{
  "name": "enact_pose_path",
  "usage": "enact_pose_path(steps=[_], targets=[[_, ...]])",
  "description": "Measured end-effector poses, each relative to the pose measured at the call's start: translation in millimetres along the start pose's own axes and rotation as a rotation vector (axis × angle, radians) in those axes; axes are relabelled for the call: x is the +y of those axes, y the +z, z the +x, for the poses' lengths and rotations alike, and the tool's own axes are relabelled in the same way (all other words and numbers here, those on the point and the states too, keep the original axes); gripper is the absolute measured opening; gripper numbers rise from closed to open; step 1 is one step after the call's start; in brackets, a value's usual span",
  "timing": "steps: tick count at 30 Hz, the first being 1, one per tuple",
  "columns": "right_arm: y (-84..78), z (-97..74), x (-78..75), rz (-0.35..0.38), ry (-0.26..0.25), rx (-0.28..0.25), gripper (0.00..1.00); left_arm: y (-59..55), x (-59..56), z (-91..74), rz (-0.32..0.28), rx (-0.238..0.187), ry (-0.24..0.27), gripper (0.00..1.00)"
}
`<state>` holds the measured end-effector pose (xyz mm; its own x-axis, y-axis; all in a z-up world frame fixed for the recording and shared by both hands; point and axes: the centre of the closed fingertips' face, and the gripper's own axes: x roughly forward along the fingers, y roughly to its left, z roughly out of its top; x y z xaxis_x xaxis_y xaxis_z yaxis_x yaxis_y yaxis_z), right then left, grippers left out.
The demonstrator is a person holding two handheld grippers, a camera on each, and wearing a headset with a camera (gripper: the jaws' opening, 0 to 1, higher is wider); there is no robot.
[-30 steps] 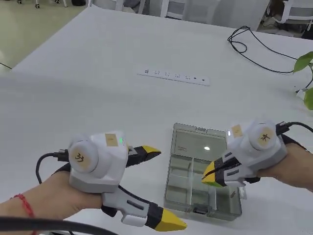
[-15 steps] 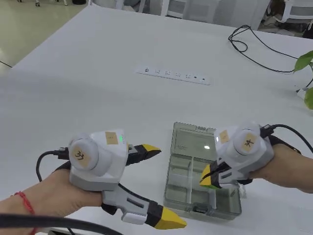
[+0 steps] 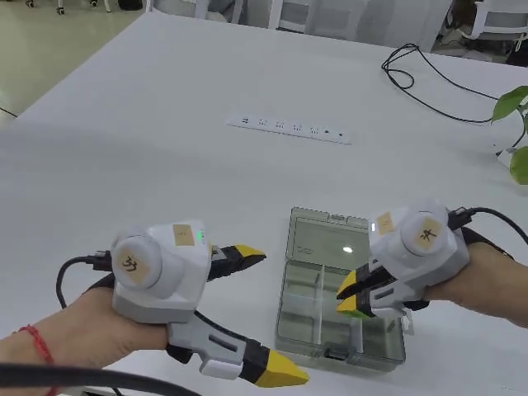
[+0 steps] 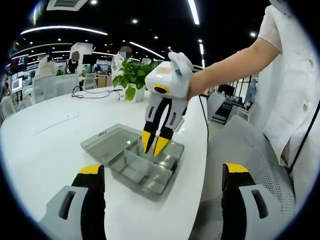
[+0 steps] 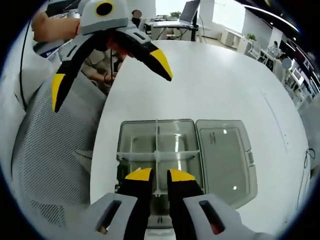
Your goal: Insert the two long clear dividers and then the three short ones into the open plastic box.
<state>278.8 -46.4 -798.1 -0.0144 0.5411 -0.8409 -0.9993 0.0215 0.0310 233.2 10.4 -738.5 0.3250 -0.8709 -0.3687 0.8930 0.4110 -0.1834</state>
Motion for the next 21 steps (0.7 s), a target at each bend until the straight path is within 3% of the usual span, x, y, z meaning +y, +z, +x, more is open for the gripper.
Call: enact_pose_path(steps=[11, 15, 21], targets=[[-8.7, -43.0, -8.4, 0.093, -0.061, -0.078, 0.25, -2.8, 1.4, -3.6, 0.0, 0.011, 0.008, 1.0], [-18.2, -58.4, -8.9, 0.113, -0.08, -0.09, 0.29, -2.7, 1.7, -4.4, 0.0, 0.013, 0.009, 1.0], [-45.9, -81.6, -4.7, 0.133, -0.108, -0.066, 0.34, -2.4, 1.3, -4.5, 0.003, 0.016, 0.008, 0.99]])
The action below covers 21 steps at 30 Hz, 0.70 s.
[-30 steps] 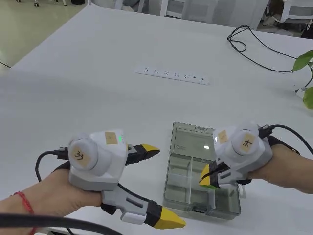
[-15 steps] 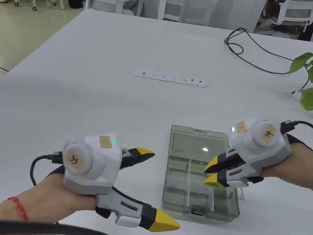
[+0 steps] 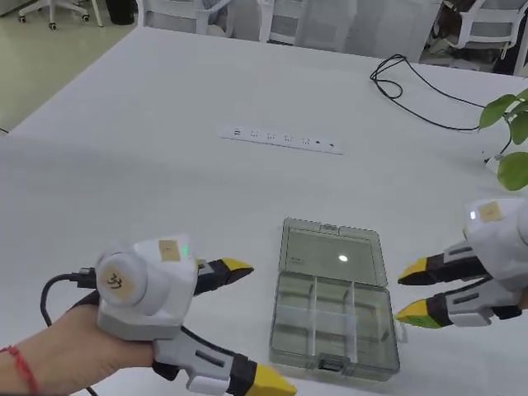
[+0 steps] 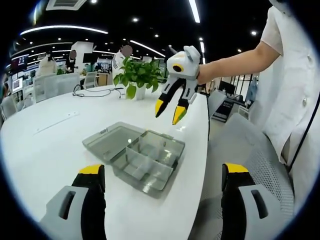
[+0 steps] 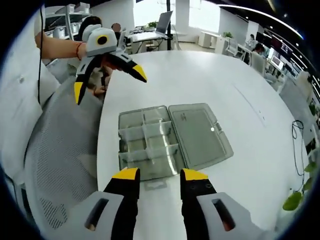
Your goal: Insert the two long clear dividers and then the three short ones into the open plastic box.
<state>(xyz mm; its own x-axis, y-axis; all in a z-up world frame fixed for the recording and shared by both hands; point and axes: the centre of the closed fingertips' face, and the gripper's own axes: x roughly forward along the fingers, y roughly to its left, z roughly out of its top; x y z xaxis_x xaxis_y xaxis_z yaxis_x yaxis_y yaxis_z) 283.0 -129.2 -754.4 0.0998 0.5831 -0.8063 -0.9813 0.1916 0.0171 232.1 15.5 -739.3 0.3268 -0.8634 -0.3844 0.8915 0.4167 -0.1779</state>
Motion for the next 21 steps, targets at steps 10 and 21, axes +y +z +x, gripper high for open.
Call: enact_pose_path(steps=[10, 21], targets=[[-60.9, -22.5, 4.9, 0.032, -0.007, 0.097, 0.42, -0.3, -0.9, -1.9, -0.006, 0.0, 0.001, 0.99], [-136.6, -27.7, 7.9, -0.058, 0.023, 0.311, 0.47, 0.9, -0.5, -3.1, -0.009, 0.001, 0.006, 0.99]])
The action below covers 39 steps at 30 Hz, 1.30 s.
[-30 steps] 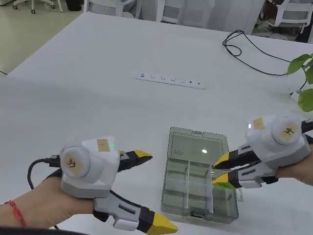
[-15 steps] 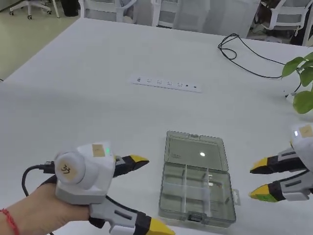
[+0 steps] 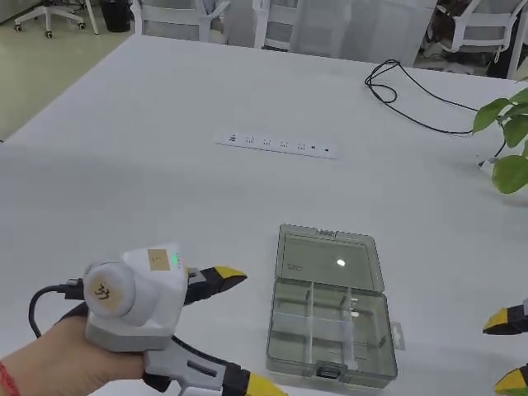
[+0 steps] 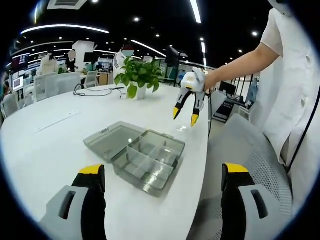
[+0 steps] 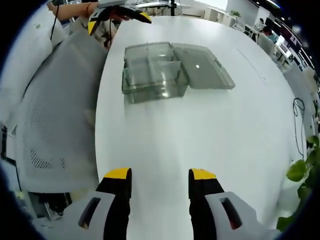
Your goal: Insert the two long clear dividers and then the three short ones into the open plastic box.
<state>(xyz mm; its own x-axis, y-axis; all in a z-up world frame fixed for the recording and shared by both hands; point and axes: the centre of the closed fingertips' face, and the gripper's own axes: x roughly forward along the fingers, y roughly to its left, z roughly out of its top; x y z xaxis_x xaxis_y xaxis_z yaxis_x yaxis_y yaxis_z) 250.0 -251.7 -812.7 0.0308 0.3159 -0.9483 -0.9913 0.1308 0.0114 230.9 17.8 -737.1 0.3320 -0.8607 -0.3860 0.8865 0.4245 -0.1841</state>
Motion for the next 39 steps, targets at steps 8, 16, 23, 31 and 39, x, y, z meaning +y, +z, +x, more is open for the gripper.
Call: enact_pose_path(steps=[8, 16, 23, 31, 39], targets=[[-27.7, 11.2, -0.7, -0.058, 0.016, 0.096, 0.47, -2.2, 1.3, -0.9, -0.008, 0.003, 0.004, 0.99], [-36.8, 18.9, -5.4, -0.061, 0.016, 0.122, 0.45, -3.3, 3.0, -0.4, -0.014, 0.004, 0.005, 0.98], [-42.5, 24.8, -2.8, -0.084, 0.025, 0.149, 0.44, -1.7, 4.6, 0.3, -0.015, 0.0, 0.007, 0.98], [-41.8, 23.5, -4.2, -0.095, 0.004, 0.147, 0.41, -3.0, 5.0, 0.8, -0.018, 0.001, 0.006, 0.98], [-41.5, 22.7, -4.6, -0.078, -0.006, 0.149, 0.33, -4.9, 4.9, -0.9, -0.017, 0.004, 0.004, 0.98]])
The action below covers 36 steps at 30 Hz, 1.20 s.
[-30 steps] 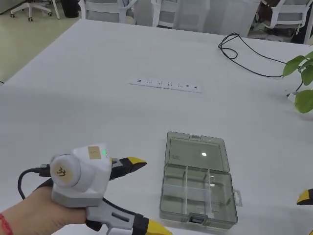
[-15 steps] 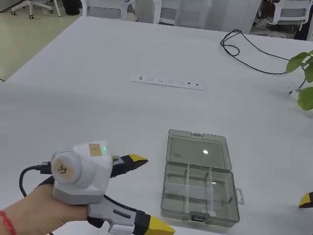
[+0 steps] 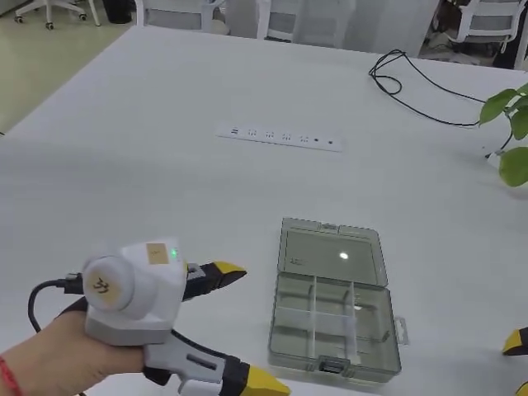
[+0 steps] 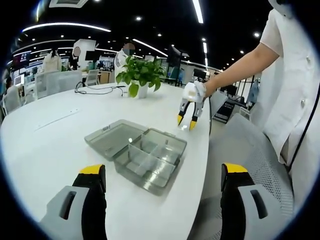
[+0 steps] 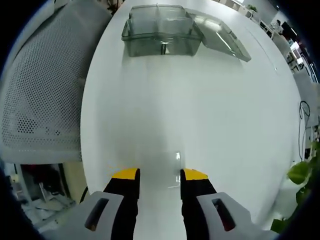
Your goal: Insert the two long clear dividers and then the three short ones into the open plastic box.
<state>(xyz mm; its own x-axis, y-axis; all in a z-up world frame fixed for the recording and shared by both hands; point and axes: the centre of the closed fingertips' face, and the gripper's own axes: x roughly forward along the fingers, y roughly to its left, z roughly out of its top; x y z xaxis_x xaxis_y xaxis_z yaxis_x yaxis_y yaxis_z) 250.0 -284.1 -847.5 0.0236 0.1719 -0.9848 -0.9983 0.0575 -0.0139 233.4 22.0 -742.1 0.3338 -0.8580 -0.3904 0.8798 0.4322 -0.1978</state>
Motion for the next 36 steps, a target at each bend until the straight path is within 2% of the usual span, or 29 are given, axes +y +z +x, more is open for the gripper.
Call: enact_pose_path(steps=[10, 18, 22, 24, 30, 33, 36], targets=[[-3.9, -0.4, -6.0, 0.003, -0.029, 0.015, 0.33, 2.2, 0.9, -2.5, 0.007, -0.004, 0.003, 0.98], [12.8, -19.7, -22.7, 0.031, -0.114, -0.059, 0.33, 7.0, 2.5, -5.3, 0.007, -0.013, 0.009, 0.97], [37.2, -43.3, -23.8, 0.036, -0.166, -0.109, 0.33, 13.7, 3.0, -5.4, 0.003, -0.024, 0.013, 0.97], [40.4, -49.0, -30.5, 0.028, -0.19, -0.133, 0.33, 18.0, 3.6, -5.1, 0.0, -0.031, 0.017, 0.96], [70.3, -77.9, -30.8, 0.016, -0.249, -0.181, 0.33, 32.0, 4.2, -2.0, -0.002, -0.057, 0.022, 0.94], [94.3, -97.8, -27.7, 0.025, -0.282, -0.231, 0.33, 41.6, 3.3, 0.4, -0.014, -0.085, 0.02, 0.93], [110.2, -110.2, -24.3, 0.02, -0.302, -0.254, 0.33, 52.3, 1.9, 2.6, -0.027, -0.113, 0.018, 0.92]])
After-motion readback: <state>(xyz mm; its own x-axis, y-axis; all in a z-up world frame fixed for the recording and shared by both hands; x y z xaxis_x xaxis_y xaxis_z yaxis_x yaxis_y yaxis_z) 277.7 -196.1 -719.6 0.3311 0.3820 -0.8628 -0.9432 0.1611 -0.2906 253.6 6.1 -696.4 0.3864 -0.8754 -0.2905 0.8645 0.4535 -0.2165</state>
